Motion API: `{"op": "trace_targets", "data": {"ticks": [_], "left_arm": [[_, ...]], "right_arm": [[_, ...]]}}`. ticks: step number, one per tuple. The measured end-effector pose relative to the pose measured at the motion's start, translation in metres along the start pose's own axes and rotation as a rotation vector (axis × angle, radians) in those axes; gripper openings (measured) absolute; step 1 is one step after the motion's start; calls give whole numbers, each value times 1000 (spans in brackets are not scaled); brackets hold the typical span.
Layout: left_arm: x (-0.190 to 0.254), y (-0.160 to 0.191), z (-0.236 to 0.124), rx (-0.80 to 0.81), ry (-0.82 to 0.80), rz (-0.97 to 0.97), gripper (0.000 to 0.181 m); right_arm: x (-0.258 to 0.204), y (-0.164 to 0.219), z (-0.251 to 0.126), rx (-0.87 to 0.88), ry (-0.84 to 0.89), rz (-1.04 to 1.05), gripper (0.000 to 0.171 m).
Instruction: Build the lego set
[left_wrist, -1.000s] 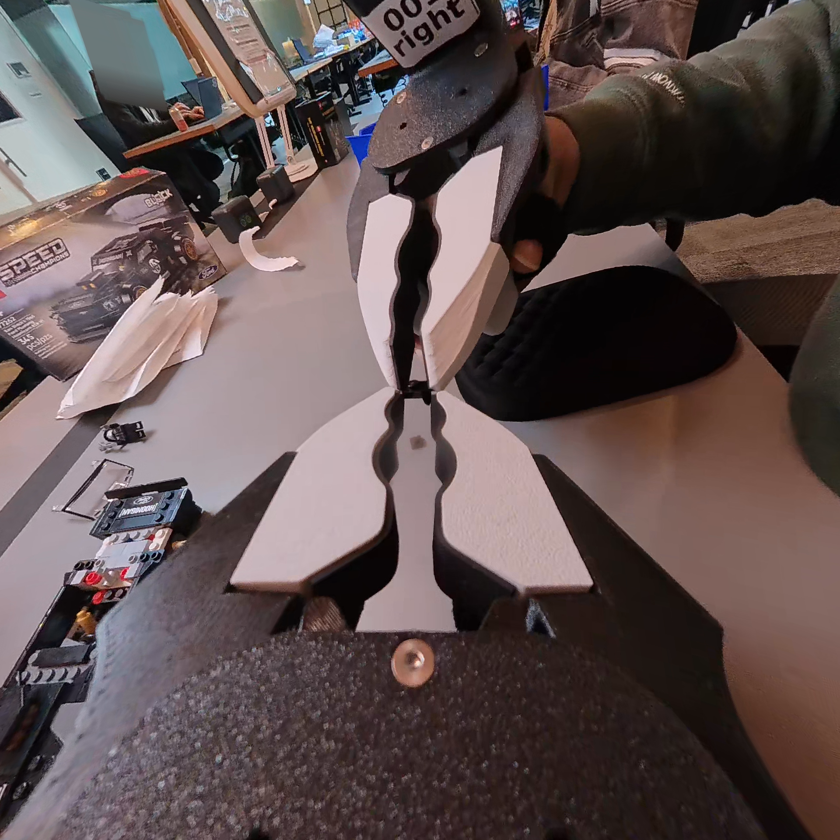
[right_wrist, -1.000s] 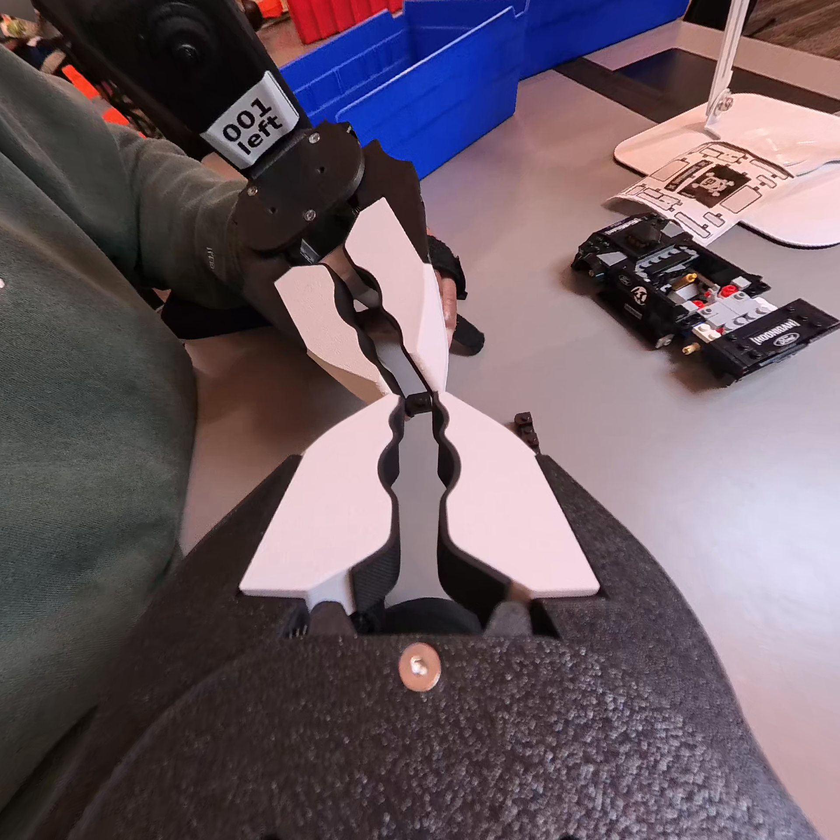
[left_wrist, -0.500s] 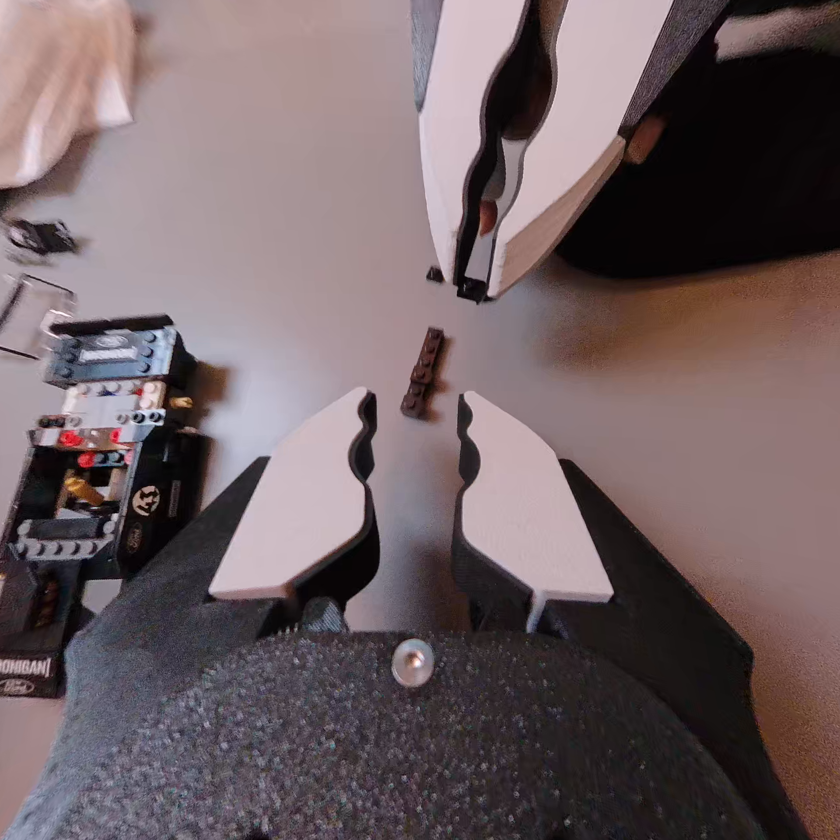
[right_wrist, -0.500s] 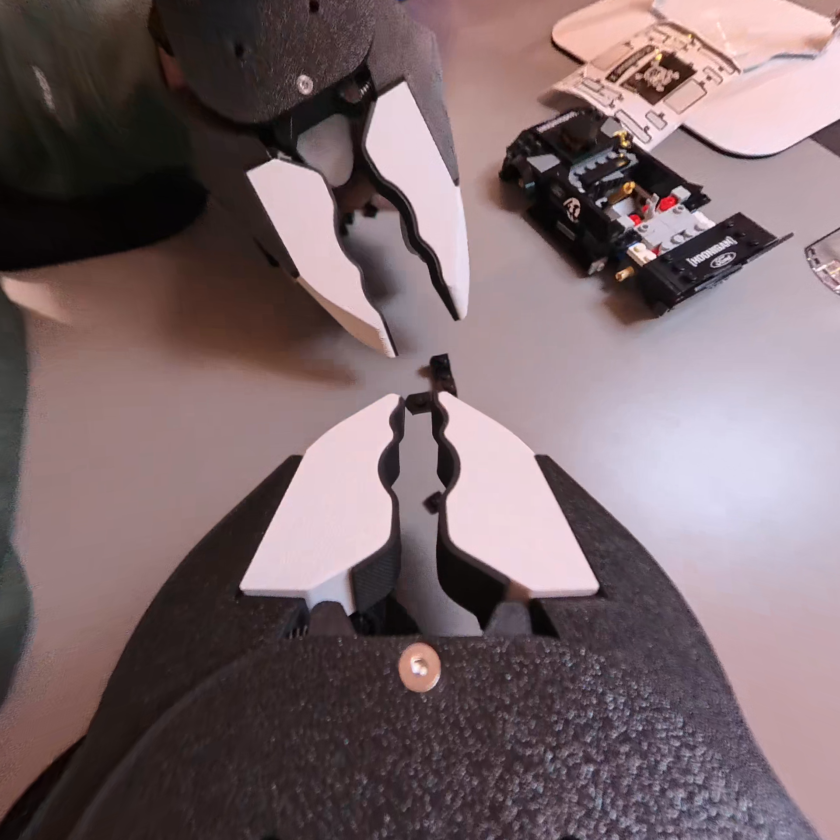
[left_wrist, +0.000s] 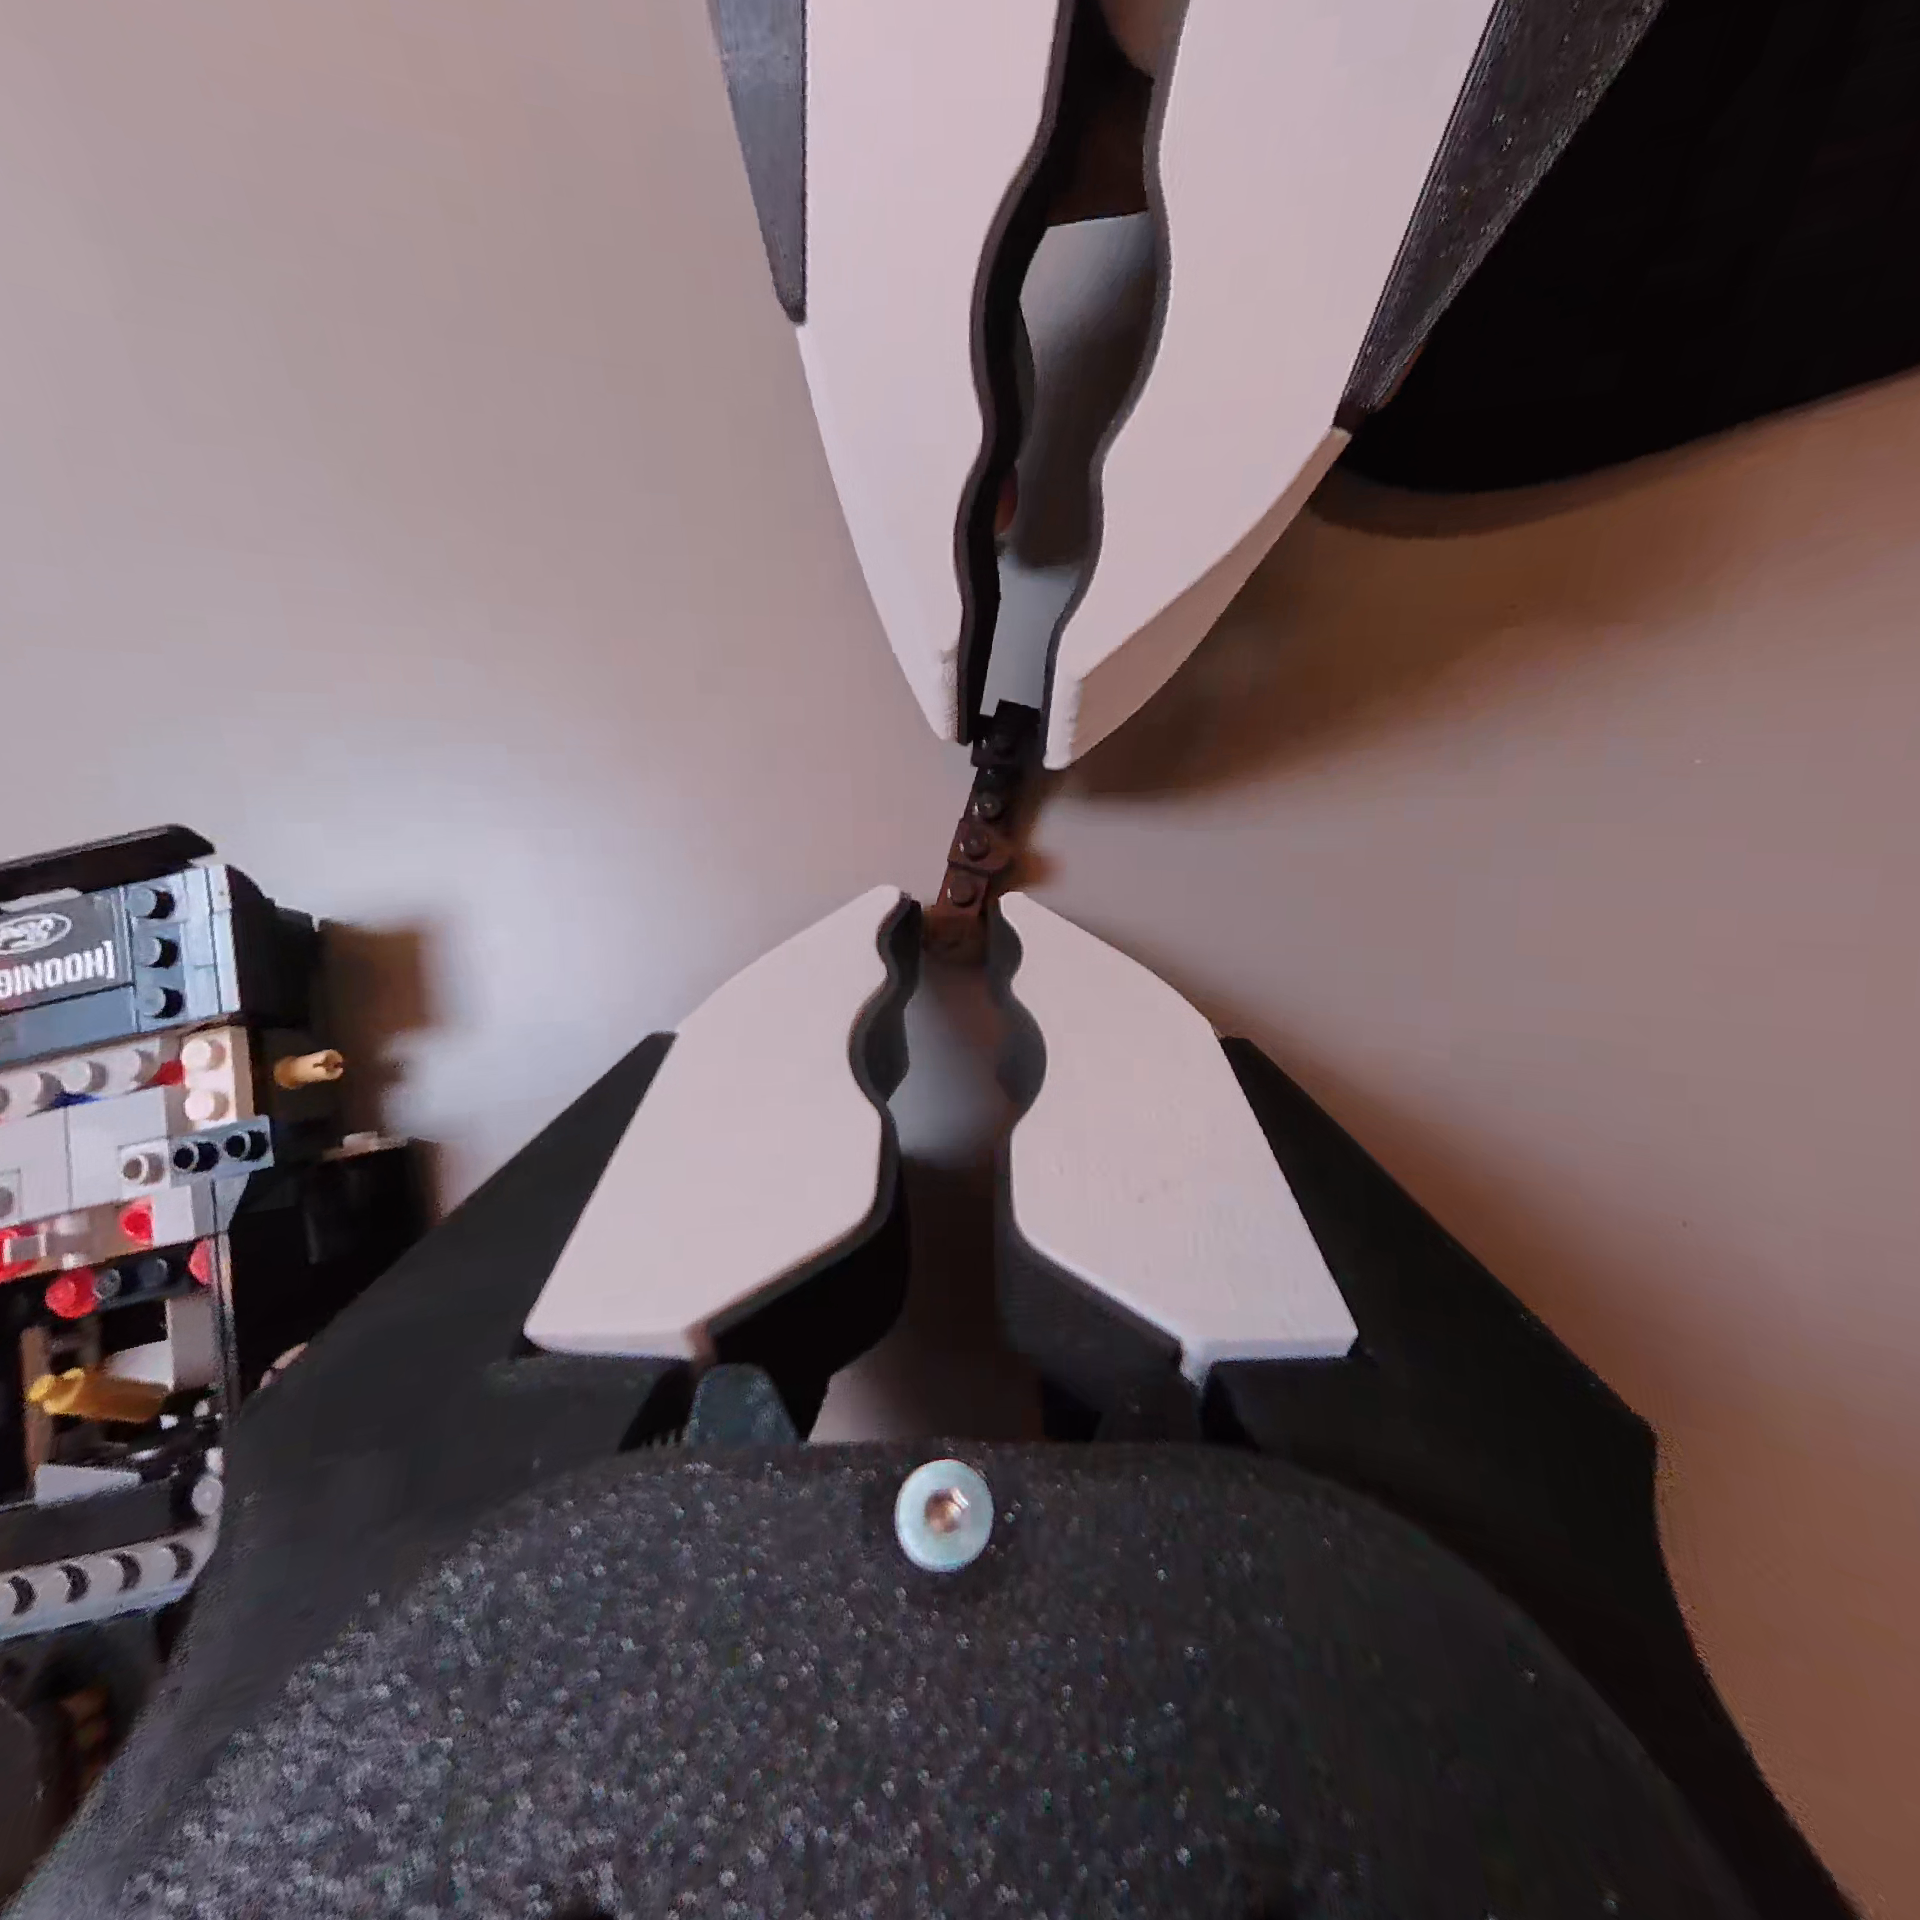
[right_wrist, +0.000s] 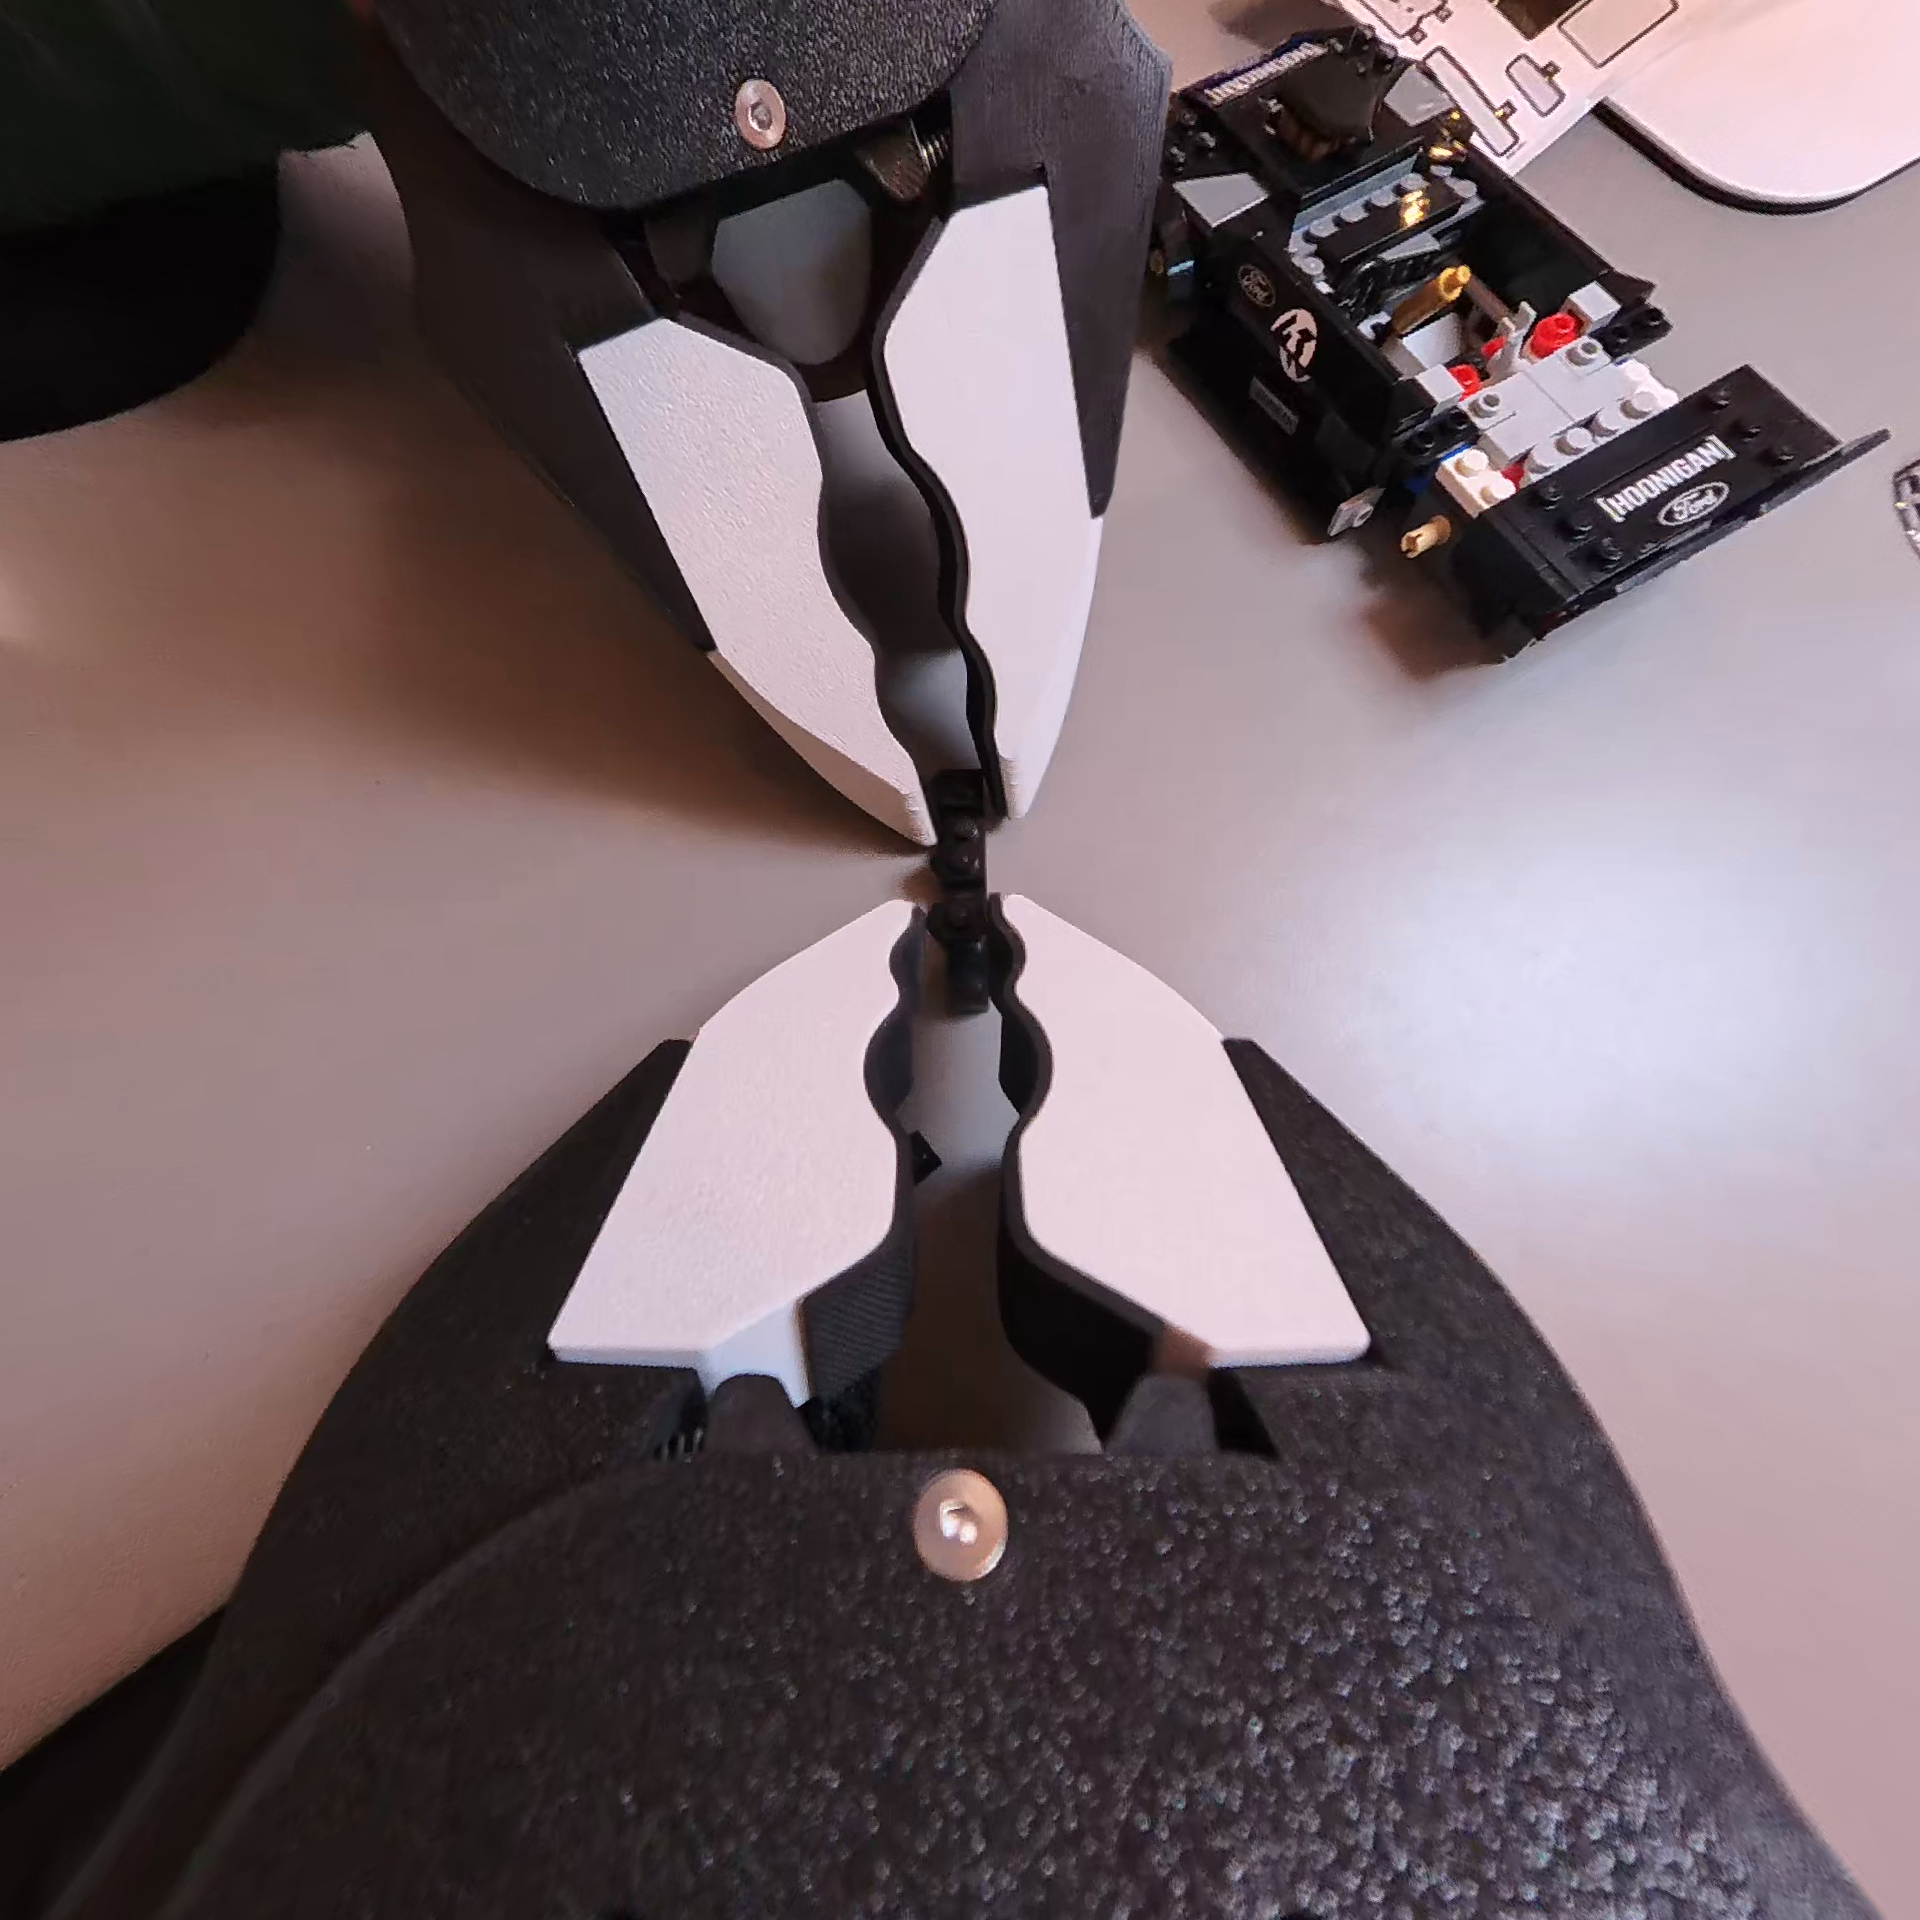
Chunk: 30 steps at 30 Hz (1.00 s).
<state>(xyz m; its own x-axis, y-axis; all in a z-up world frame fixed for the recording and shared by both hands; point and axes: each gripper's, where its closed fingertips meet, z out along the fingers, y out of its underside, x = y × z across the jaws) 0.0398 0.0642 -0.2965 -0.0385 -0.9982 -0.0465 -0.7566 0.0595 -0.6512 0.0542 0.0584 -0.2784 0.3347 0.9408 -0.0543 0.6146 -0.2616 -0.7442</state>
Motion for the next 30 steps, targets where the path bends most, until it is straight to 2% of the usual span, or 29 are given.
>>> {"op": "trace_targets", "data": {"ticks": [30], "left_arm": [[-4, -3, 3, 14, -10, 12, 12]], "right_arm": [[5, 6, 11, -123, 33, 68, 13]]}}
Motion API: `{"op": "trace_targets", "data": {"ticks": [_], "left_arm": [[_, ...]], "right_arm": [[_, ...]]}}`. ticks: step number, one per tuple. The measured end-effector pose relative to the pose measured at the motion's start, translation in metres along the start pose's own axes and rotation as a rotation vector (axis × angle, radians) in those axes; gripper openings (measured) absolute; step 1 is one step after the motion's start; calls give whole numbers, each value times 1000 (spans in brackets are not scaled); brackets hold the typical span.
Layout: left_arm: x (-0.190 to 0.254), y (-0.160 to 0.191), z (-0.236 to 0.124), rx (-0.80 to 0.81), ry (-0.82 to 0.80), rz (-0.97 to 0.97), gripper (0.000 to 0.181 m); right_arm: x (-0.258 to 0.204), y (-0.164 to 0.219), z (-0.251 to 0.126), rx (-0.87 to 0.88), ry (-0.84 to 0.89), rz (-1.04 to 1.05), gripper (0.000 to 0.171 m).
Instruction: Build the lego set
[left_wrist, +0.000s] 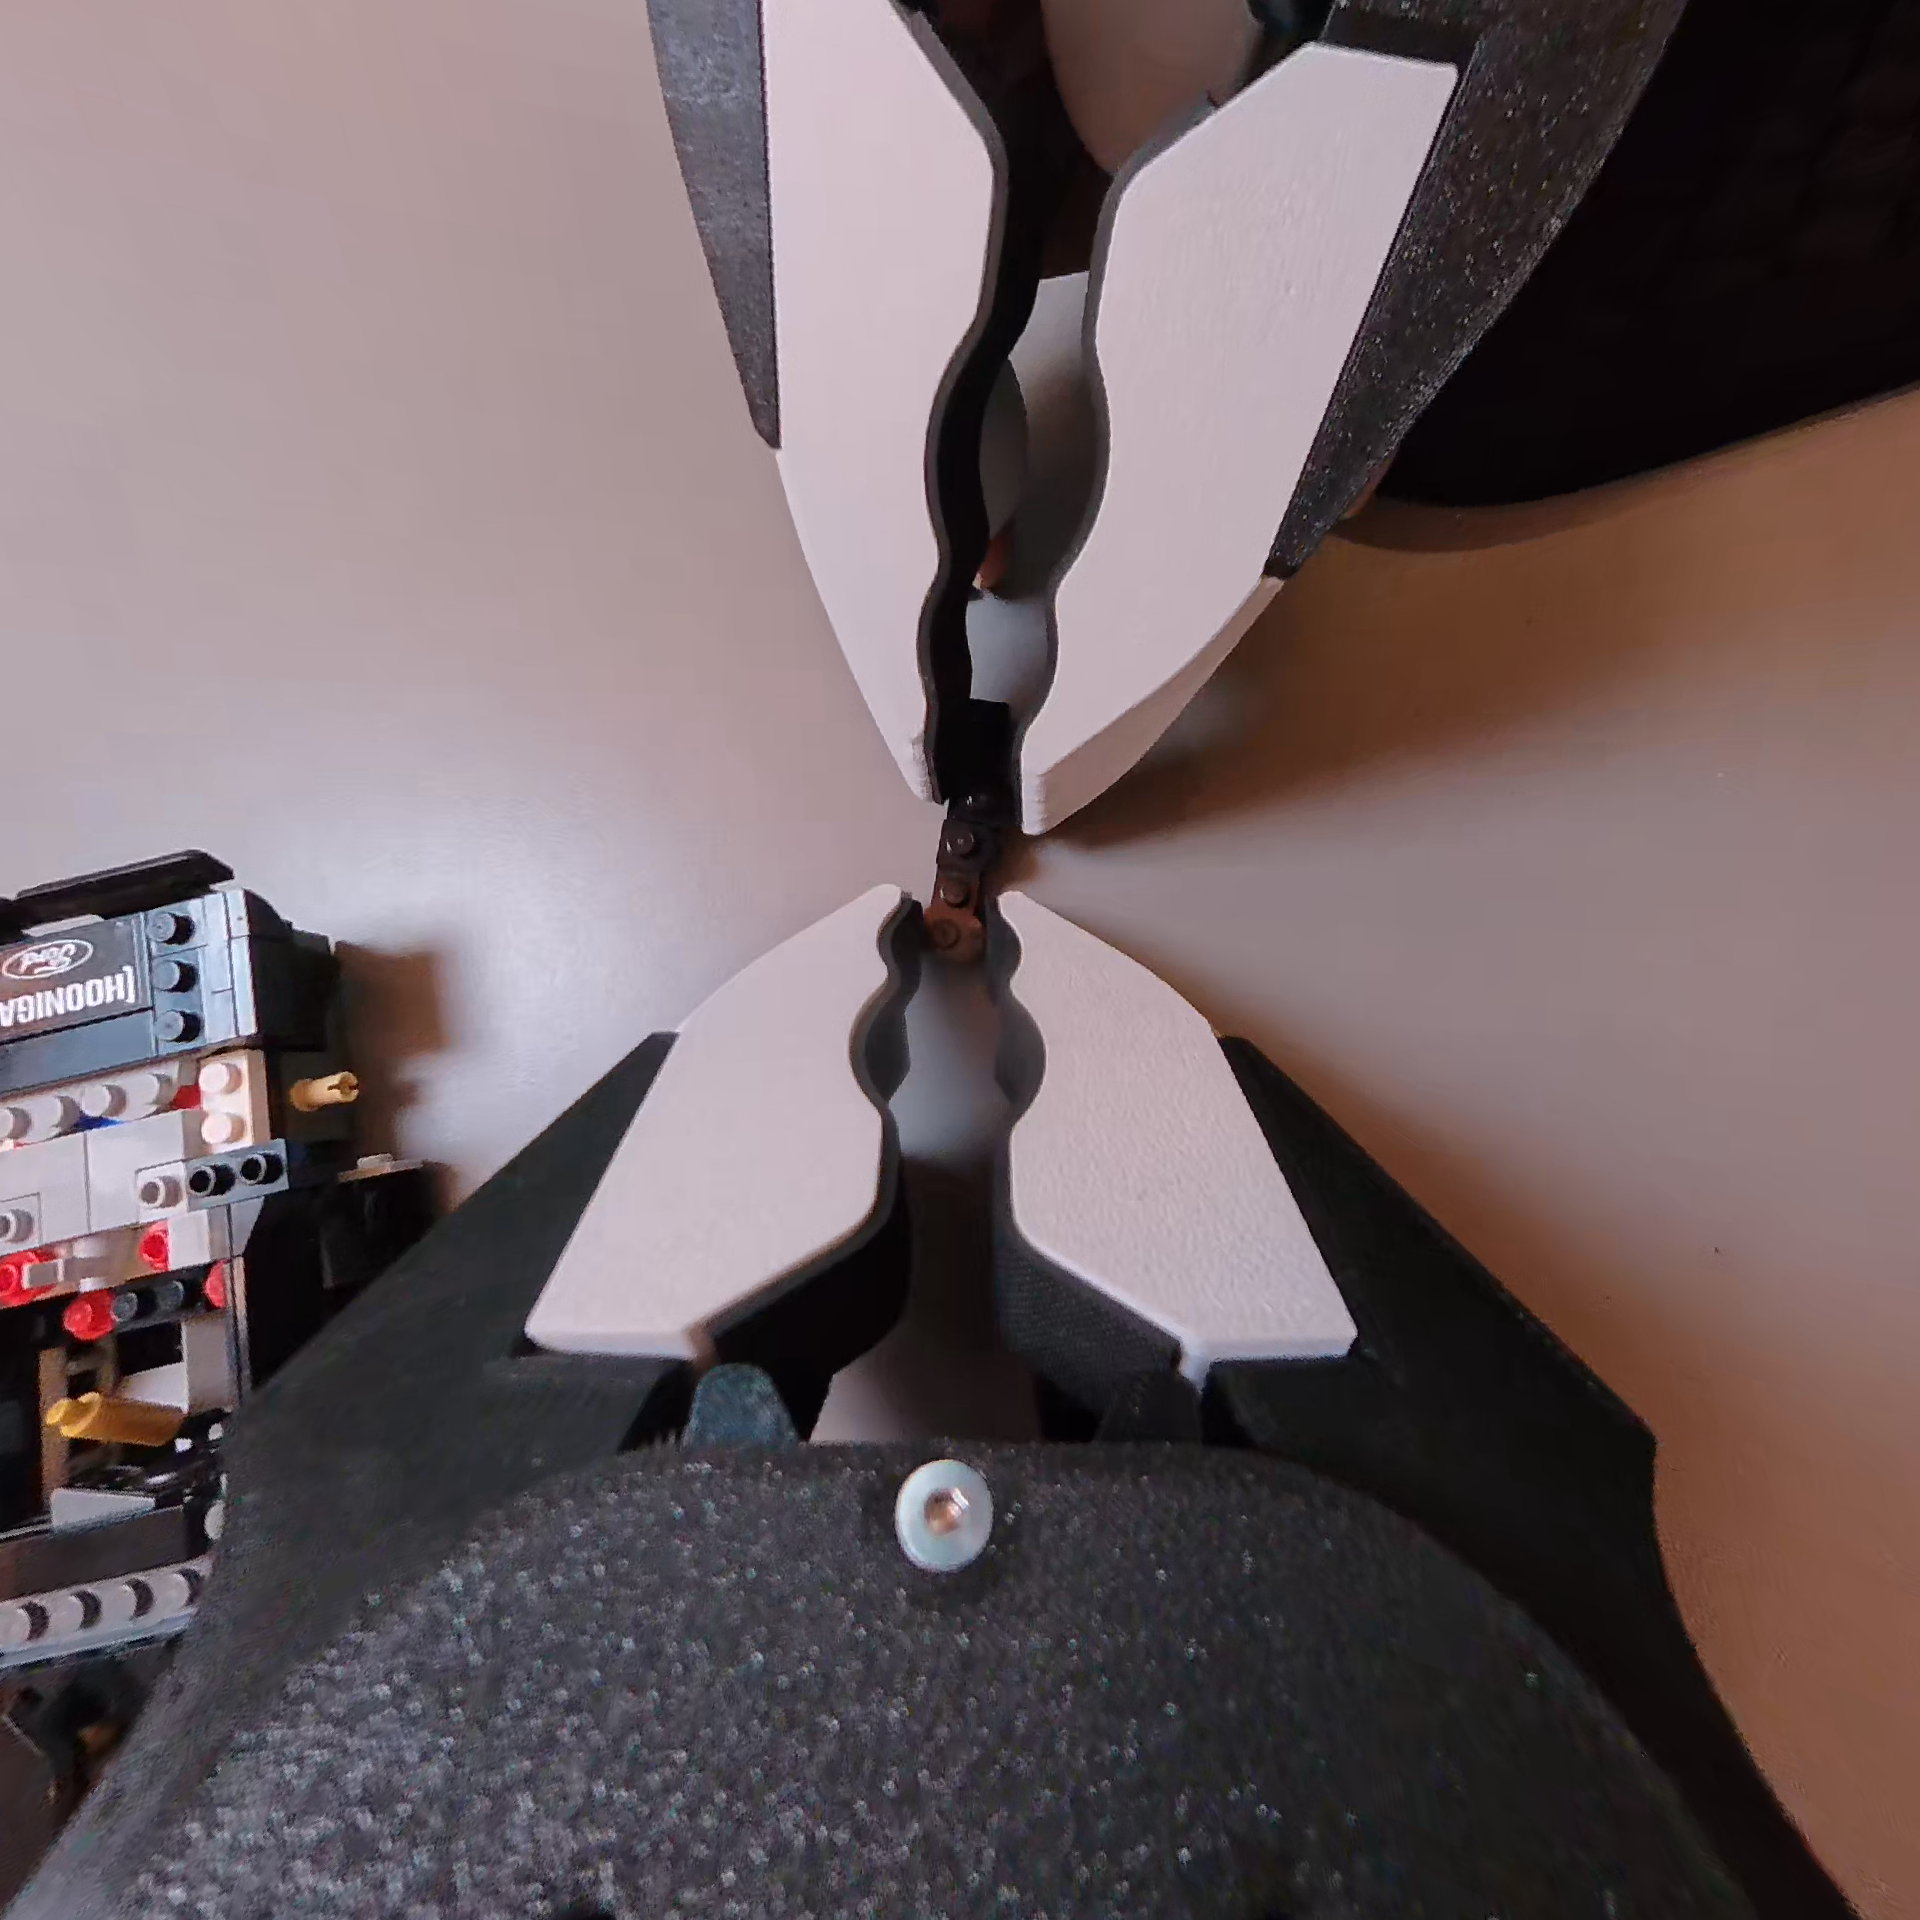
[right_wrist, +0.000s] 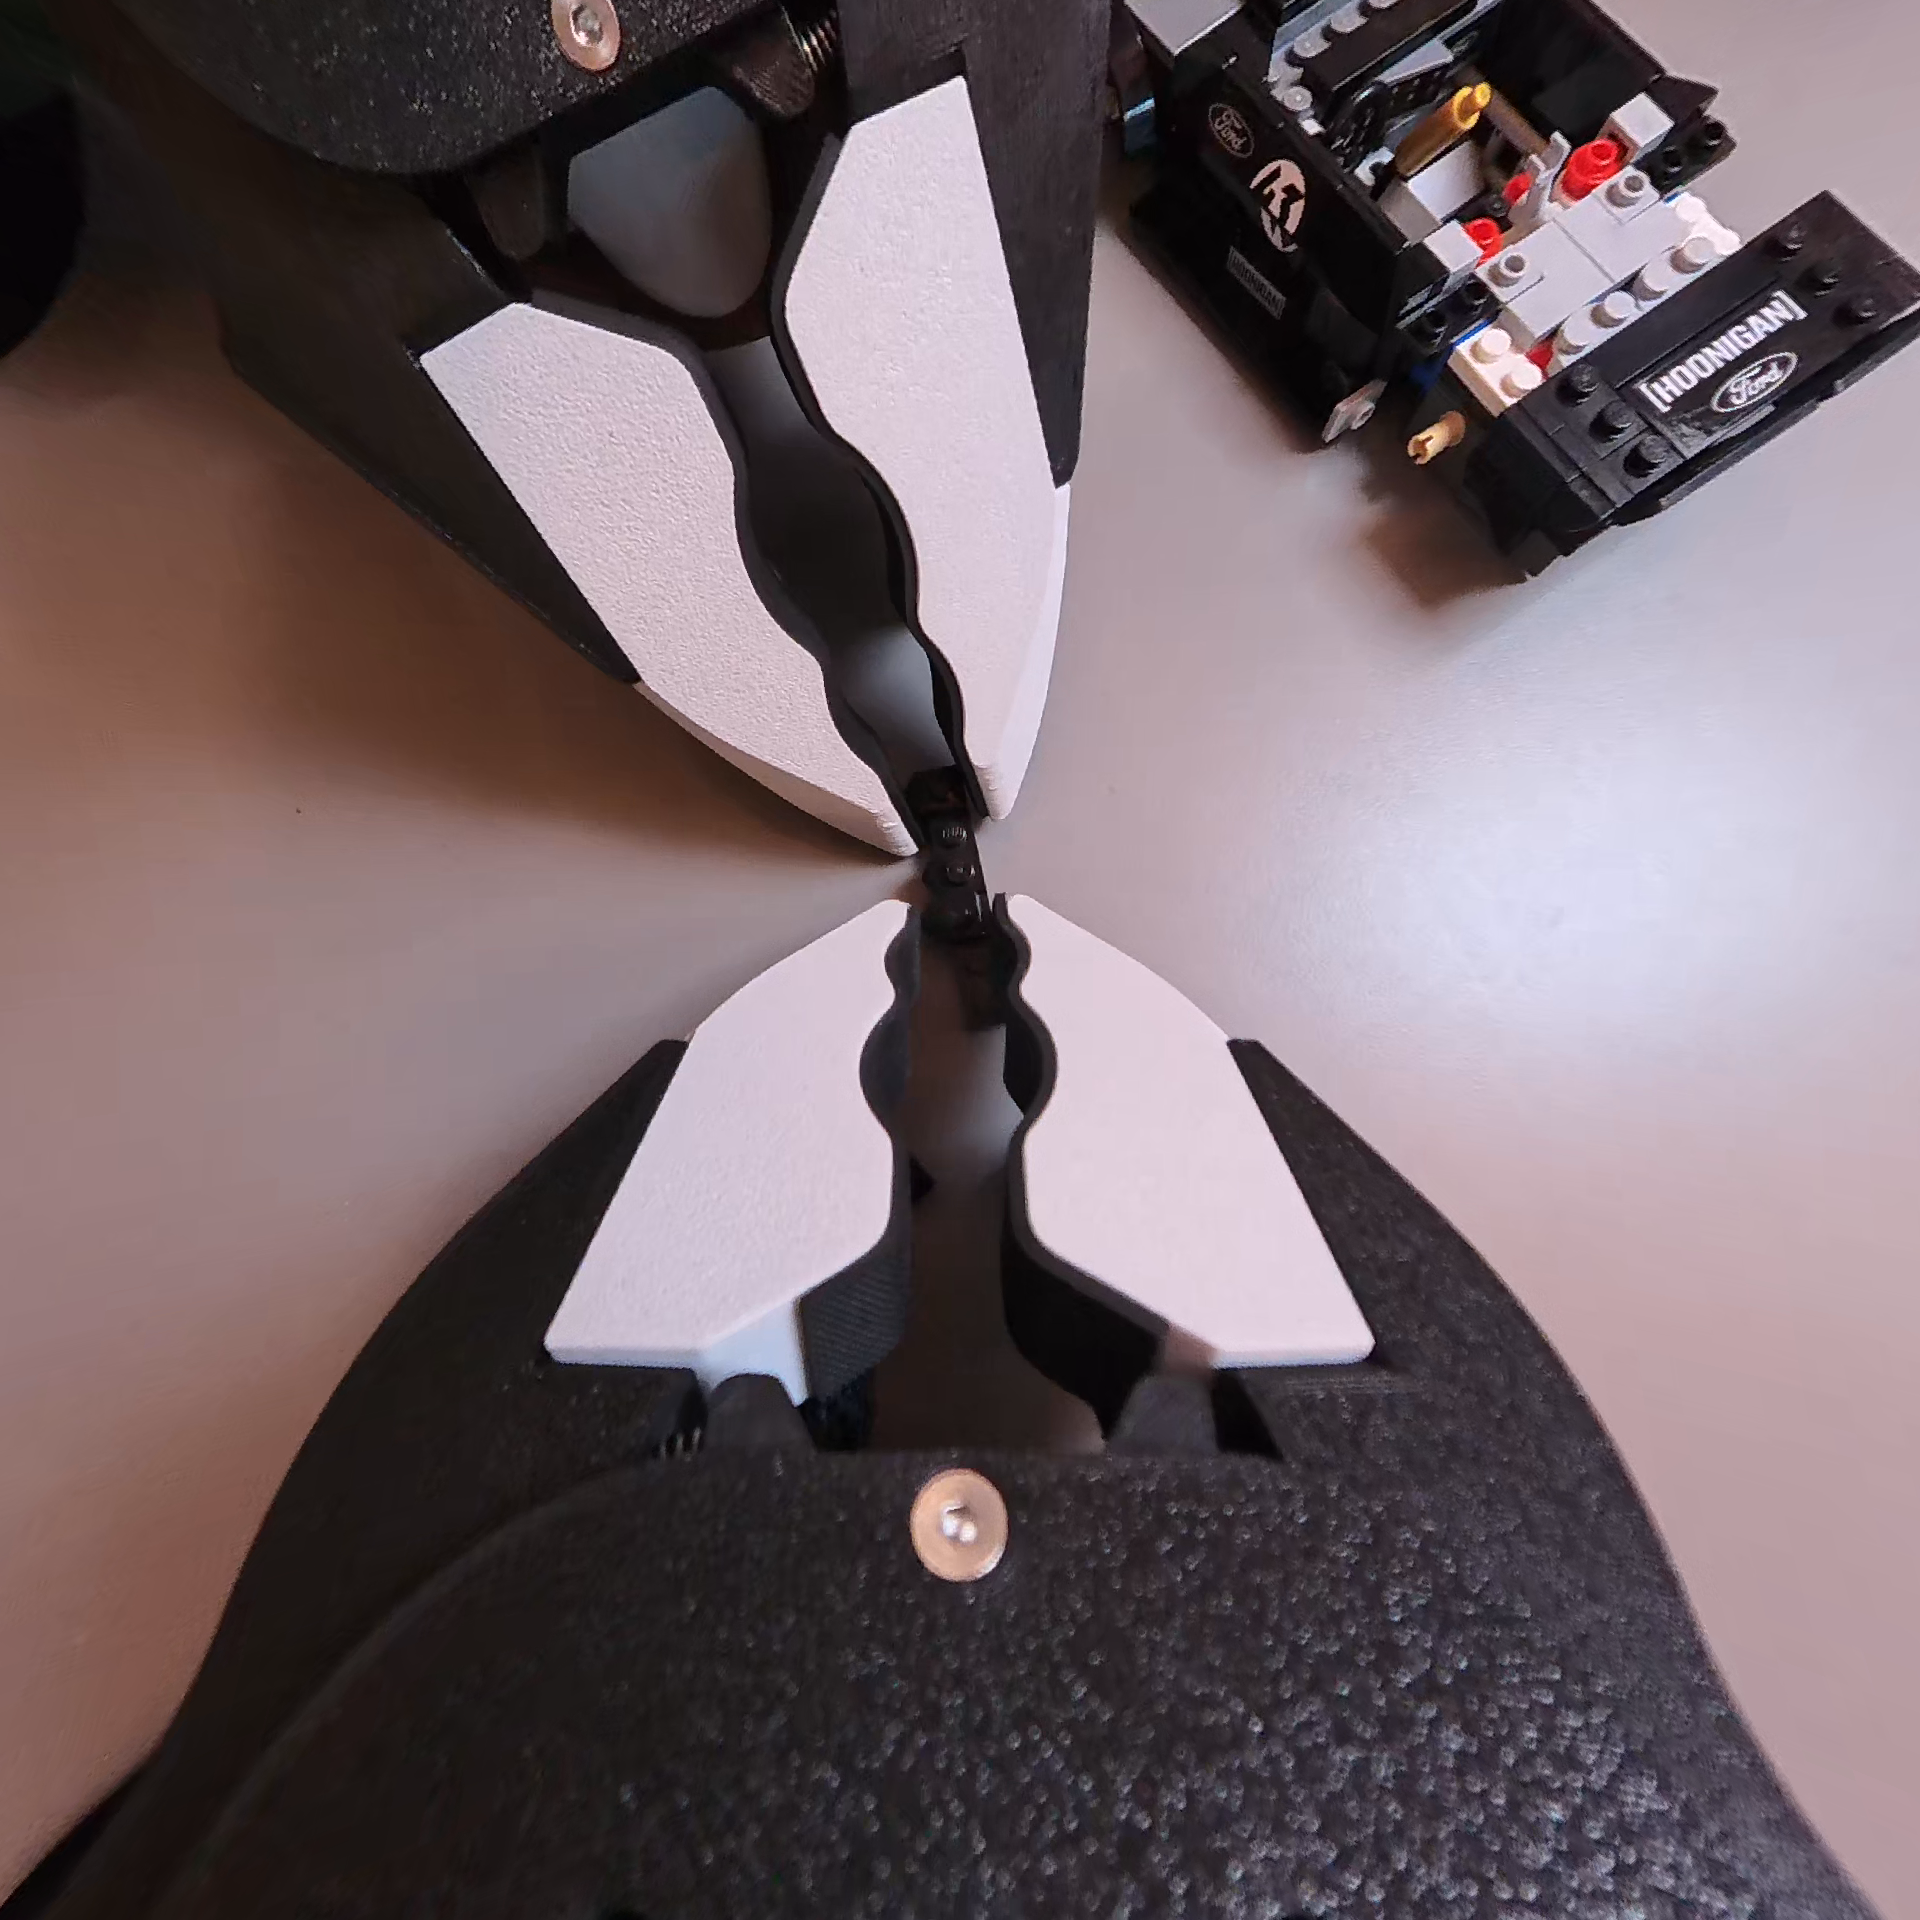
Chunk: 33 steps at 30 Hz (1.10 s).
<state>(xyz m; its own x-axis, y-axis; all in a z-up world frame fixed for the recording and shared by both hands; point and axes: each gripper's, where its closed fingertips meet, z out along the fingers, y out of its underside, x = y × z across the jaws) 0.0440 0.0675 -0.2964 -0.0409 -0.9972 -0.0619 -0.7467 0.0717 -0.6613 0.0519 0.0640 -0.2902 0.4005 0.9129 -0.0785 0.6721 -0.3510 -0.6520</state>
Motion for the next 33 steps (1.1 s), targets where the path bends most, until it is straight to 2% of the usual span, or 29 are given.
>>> {"op": "trace_targets", "data": {"ticks": [28, 33], "left_arm": [[4, 1, -1, 4, 21, -2, 12], [5, 1, -2, 7, 24, -4, 12]], "right_arm": [[-4, -4, -11, 17, -30, -17, 16], [-2, 8, -18, -16, -13, -31, 18]]}}
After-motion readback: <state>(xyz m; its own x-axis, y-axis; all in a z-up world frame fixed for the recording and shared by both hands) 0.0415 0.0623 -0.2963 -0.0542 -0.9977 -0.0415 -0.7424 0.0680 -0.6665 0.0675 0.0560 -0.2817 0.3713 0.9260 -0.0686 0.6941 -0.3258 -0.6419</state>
